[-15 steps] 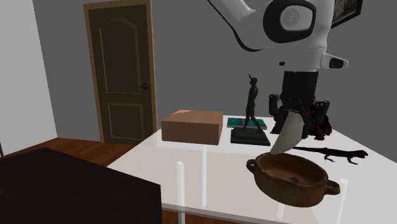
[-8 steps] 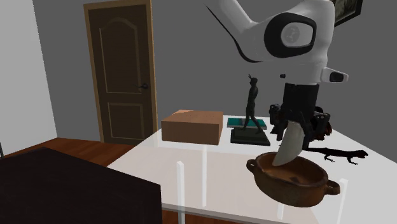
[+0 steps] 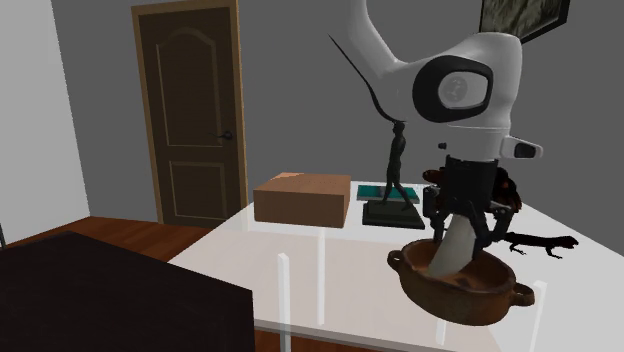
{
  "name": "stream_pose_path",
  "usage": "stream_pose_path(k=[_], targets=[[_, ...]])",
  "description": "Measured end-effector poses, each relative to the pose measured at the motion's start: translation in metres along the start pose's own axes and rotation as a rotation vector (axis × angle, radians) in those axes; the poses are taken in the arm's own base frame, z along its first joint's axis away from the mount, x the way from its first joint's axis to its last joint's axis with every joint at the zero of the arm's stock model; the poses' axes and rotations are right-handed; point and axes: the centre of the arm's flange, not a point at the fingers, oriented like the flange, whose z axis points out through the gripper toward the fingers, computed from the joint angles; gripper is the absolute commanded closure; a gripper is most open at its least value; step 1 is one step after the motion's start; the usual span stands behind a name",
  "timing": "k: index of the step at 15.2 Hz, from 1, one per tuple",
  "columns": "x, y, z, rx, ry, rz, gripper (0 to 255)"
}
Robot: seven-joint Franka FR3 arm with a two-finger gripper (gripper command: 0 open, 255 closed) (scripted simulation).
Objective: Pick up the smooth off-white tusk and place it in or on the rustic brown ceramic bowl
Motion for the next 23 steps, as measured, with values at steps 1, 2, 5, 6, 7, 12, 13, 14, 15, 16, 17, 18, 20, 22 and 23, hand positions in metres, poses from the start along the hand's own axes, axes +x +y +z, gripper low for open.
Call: stream_pose_path(k=[1,2,5,6,7,12,13,14,15,16,17,18,20,22,23], targets=[[0.0,0.0,0.003,0.0,0.0,0.0,255],[-0.001,0.0,0.005,0.0,0.0,0.0,255],[0.0,0.001,0.006,0.0,0.0,0.0,255],[0.0,0.001,0.006,0.0,0.0,0.0,255],[0.0,0.001,0.006,0.0,0.0,0.0,0],[0.0,0.001,0.006,0.0,0.001,0.0,0],[0.0,0.001,0.006,0.0,0.001,0.0,0],[-0.001,0.001,-0.001,0.0,0.0,0.0,0],[-0.001,0.002,-0.01,0.0,0.001,0.0,0],[0.0,0.002,-0.022,-0.001,0.001,0.0,0],[0.002,0.0,-0.034,-0.001,0.001,0.0,0],[0.002,0.001,-0.04,-0.001,0.002,0.0,0],[0.001,0.001,-0.043,-0.001,0.001,0.0,0],[0.0,0.001,-0.044,0.0,0.001,0.0,0],[0.0,0.001,-0.044,0.0,0.001,0.0,0]])
